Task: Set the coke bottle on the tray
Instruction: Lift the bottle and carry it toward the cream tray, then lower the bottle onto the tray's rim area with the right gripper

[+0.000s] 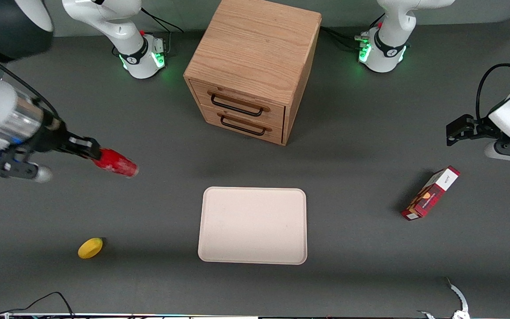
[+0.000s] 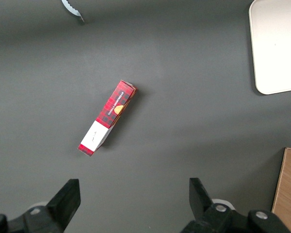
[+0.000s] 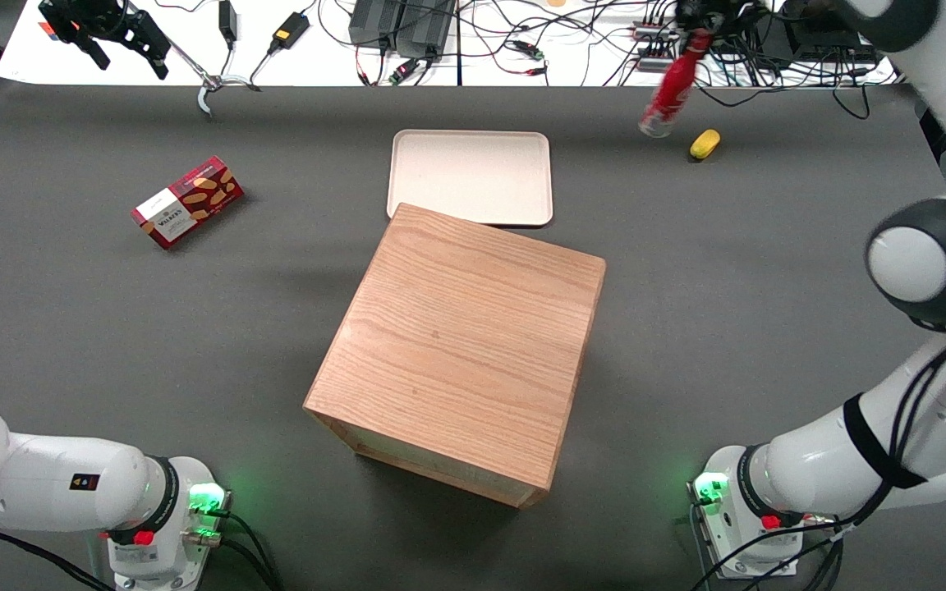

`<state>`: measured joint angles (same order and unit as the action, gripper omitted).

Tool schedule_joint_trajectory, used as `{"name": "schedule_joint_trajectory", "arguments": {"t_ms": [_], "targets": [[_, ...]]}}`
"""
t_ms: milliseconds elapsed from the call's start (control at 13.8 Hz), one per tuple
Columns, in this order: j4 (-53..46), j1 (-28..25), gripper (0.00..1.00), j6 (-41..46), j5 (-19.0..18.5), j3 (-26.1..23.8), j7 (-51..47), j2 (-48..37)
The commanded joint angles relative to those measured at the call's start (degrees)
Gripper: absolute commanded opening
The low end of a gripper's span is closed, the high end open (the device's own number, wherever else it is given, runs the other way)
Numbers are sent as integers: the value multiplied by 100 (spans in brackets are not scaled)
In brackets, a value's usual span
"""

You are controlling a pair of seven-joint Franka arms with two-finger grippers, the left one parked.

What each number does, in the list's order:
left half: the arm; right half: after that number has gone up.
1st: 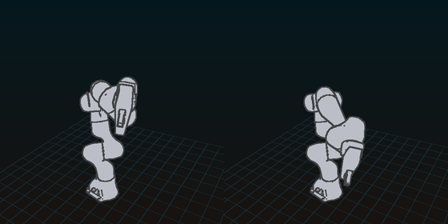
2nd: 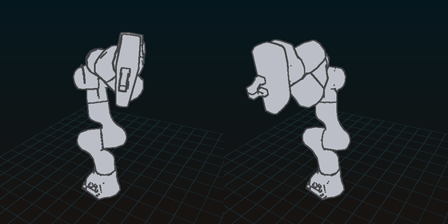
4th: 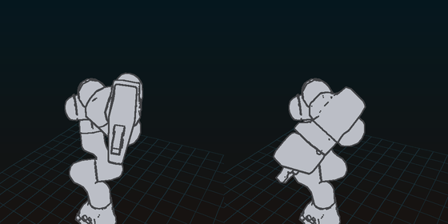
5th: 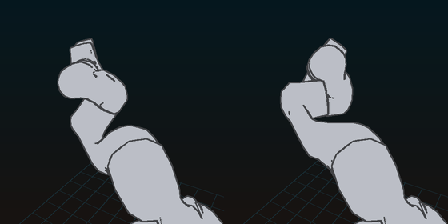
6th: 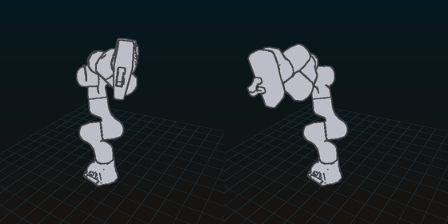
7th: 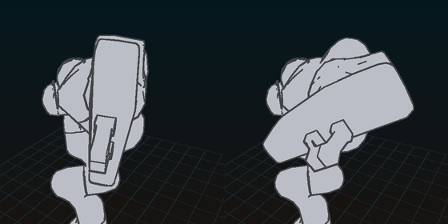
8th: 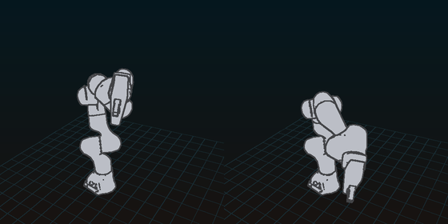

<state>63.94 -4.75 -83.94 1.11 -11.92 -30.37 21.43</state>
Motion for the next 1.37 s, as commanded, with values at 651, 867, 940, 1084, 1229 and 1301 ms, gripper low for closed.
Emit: {"name": "schedule_joint_trajectory", "arguments": {"t_ms": [651,867,940,1084,1229,1301], "targets": [[-1481,-992,0,-2547,-1174,-417,-3053,2857],[-1455,-1107,0,-2838,-1559,-425,-3351,3182],[-1429,-1116,0,-2908,-1718,-426,-3413,3279],[-1402,-1116,0,-2926,-1851,-478,-3440,3367],[-1367,-1116,0,-2935,-1851,-478,-3501,3403],[-1341,-1124,0,-3013,-1851,-487,-3563,3411]]}}
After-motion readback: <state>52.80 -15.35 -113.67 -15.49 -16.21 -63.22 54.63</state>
